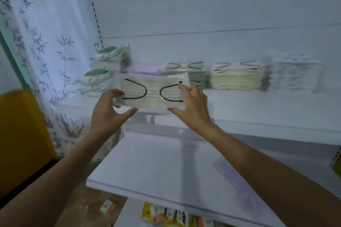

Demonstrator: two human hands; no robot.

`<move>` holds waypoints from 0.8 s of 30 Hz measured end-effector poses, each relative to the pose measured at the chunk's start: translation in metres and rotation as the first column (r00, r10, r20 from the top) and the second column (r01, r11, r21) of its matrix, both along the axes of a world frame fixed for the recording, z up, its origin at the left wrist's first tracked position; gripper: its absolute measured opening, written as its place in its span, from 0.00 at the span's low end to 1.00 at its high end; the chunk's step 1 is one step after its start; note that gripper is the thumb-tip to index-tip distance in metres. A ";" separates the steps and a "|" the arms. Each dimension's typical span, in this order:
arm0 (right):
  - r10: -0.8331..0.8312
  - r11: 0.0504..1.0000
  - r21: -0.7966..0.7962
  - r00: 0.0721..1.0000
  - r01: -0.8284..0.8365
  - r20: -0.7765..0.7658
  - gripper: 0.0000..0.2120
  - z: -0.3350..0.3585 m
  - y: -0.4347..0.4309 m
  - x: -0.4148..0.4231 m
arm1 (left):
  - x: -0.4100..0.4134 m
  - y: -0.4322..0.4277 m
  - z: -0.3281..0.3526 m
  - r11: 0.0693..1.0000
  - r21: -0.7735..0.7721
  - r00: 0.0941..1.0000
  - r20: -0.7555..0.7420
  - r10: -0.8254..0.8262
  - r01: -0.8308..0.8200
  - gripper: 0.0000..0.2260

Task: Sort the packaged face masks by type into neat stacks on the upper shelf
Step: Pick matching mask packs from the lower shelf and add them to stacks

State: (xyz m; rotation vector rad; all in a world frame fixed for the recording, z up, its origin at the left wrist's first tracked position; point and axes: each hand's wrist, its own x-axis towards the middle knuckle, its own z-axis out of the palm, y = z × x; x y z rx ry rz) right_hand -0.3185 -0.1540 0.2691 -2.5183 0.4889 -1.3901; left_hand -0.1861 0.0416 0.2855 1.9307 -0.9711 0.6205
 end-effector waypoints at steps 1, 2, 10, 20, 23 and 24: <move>-0.013 1.000 0.009 0.999 0.014 -0.042 0.36 0.008 -0.014 0.003 | 0.006 -0.015 0.005 0.999 0.023 0.999 0.021 -0.028 0.028 0.23; -0.018 1.000 0.023 0.996 0.020 -0.084 0.38 0.014 -0.030 0.006 | 0.014 -0.032 0.010 0.998 0.037 0.998 0.034 -0.051 0.050 0.23; -0.127 0.992 -0.013 0.990 0.126 -0.067 0.37 0.044 -0.149 0.042 | 0.081 -0.173 0.028 0.975 -0.040 0.973 -0.059 -0.221 0.219 0.21; -0.340 0.939 -0.058 0.892 0.339 -0.298 0.33 0.074 -0.222 0.091 | 0.141 -0.263 0.039 0.983 0.150 0.986 -0.146 -0.085 0.107 0.17; -0.414 0.908 -0.101 0.827 0.408 -0.381 0.33 0.071 -0.229 0.102 | 0.155 -0.273 0.038 0.962 0.272 1.000 0.005 0.027 -0.027 0.15; -0.437 0.897 -0.124 0.807 0.425 -0.398 0.33 0.071 -0.229 0.104 | 0.157 -0.275 0.037 0.964 0.262 0.999 0.036 0.038 -0.046 0.15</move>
